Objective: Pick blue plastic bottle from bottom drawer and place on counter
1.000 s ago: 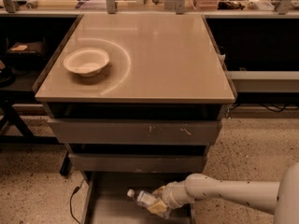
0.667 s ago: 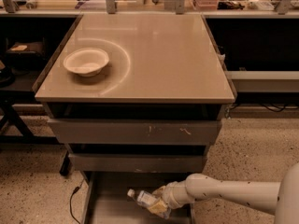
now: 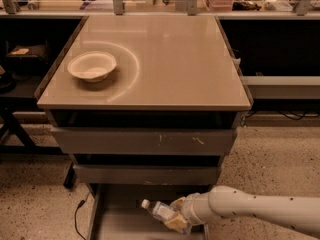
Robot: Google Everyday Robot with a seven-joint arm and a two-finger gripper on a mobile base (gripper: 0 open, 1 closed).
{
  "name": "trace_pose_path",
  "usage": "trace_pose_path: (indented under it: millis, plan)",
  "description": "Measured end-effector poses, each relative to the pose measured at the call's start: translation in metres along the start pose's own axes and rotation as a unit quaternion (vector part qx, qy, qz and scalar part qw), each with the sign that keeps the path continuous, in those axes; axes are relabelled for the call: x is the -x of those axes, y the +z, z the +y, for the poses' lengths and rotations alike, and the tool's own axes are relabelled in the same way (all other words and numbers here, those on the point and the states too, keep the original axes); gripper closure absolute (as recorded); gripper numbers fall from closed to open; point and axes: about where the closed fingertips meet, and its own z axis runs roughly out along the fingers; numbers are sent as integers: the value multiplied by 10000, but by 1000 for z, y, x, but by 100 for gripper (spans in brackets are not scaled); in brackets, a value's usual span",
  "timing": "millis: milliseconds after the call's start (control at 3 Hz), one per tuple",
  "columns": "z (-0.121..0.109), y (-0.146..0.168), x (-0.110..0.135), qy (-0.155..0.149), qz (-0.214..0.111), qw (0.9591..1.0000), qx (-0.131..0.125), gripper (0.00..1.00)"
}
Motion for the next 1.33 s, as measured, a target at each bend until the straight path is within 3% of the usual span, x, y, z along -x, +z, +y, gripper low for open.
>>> trace_pose_path:
  millis: [333, 667, 1333]
  plan:
    - [14, -45, 18, -117, 104, 9996, -225, 100]
    - [25, -84, 44, -428, 175, 9974, -546, 100]
    - [26, -105, 62, -688, 247, 9949, -697, 100]
